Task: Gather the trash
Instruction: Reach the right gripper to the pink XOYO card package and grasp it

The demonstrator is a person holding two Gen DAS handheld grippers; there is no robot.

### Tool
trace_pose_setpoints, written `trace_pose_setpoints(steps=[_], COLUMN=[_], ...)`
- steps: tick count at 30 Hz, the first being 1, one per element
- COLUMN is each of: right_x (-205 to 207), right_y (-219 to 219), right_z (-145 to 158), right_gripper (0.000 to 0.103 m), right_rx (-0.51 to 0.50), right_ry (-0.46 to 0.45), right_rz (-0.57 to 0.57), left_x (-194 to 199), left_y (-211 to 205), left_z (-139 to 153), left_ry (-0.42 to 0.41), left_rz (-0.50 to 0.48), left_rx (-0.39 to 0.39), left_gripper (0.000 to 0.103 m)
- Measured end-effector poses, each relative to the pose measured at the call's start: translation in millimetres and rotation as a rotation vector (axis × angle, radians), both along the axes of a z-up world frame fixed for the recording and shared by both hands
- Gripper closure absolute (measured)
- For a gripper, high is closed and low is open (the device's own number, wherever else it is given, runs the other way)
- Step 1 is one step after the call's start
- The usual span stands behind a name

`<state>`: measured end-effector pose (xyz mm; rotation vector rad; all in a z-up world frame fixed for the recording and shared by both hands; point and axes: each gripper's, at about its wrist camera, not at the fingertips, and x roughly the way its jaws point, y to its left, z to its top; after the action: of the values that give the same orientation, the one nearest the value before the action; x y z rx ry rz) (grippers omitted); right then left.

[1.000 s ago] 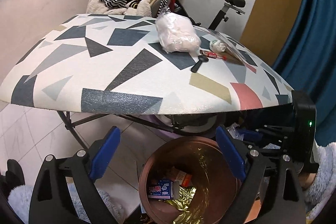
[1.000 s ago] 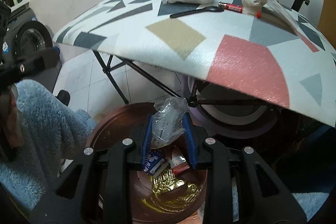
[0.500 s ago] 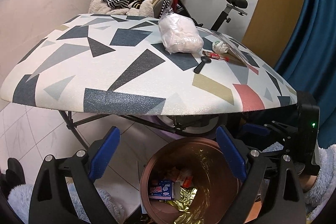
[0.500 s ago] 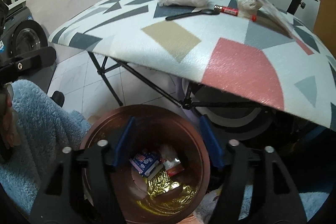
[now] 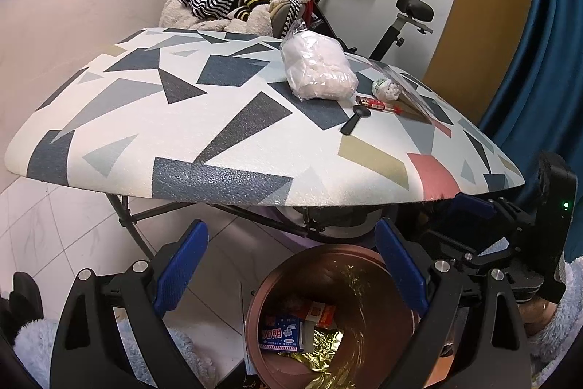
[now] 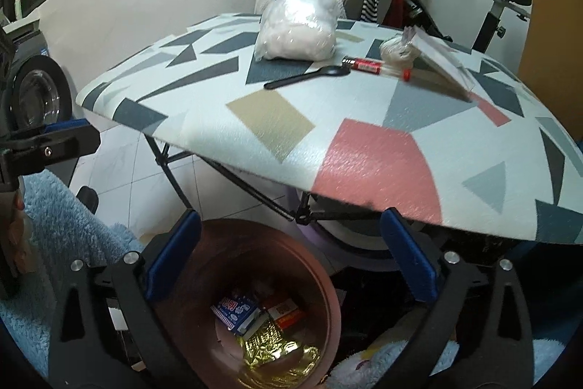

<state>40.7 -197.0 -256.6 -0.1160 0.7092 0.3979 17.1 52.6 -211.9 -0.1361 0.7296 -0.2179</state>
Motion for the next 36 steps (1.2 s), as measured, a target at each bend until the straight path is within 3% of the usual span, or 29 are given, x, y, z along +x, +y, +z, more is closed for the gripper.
trace_pose_setpoints(steps=[4,17,21,28,36], right_x=[-4,-2,5,50,149], right_y=[-7,-23,-35,-64,-104], right_z=[8,19,26,51,78], right_gripper=[0.006,0.006,0.006,0.006,0.006], right_rx=[0.033,0.076,0.115,0.147,0.215], right_ry=[-0.074,-0.143,-0.117,-0.060,-0.016], right_rz=[-0.015,-0.081,-0.105,-0.162,-0.256], left_x=[1,3,11,47,103], left_y=[1,4,8,10,7], left_z=[0,3,14,45,65], left_ry=[-0.001,-0.009,-0.016,-0.048,-0.069], left_rz=[0.004,0.015,-0.002,-0.007,-0.004], left_rx=[-0.003,-0.014,-0.046,-0.096,-0.104], left_gripper=[0.012,0.012,0.012,0.012,0.012])
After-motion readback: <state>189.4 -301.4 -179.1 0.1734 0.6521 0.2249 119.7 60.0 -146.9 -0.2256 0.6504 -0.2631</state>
